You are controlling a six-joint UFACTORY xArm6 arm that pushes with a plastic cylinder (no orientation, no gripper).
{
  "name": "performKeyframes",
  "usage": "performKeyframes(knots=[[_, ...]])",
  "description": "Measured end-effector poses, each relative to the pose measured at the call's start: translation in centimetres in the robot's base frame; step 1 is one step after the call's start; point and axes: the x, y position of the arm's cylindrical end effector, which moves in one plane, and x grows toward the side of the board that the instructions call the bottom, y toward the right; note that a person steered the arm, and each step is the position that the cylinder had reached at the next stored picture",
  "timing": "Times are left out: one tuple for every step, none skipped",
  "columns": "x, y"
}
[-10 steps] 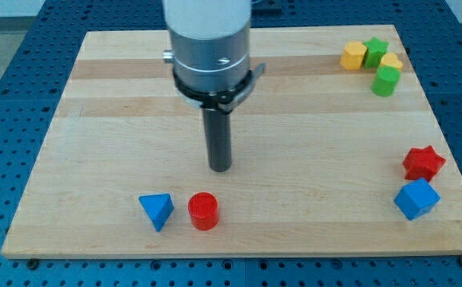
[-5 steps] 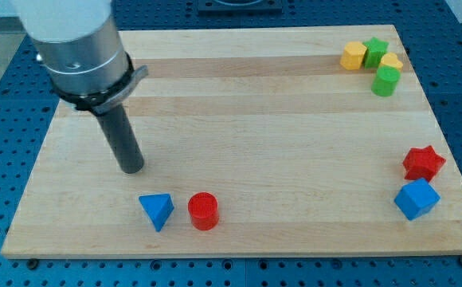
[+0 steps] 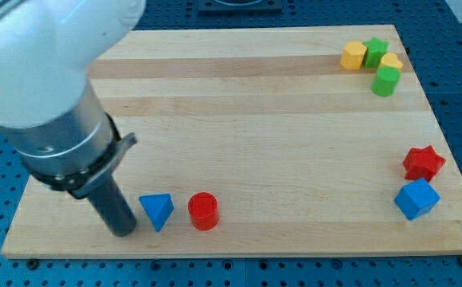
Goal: Move the blue triangle diagonally top right to the red circle
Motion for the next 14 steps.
performKeyframes(knots=[[0.0,1.8],[-0.6,3.3],[-3.3,5.1],[-5.6,6.5],[-5.9,7.0],[-6.9,7.0],[-8.1,7.0],[-8.1,8.4],[-8.1,9.9],[-8.1,9.9],[-8.9,9.2],[-13.7,6.9],[-17.4,6.3],[-17.2,6.3]])
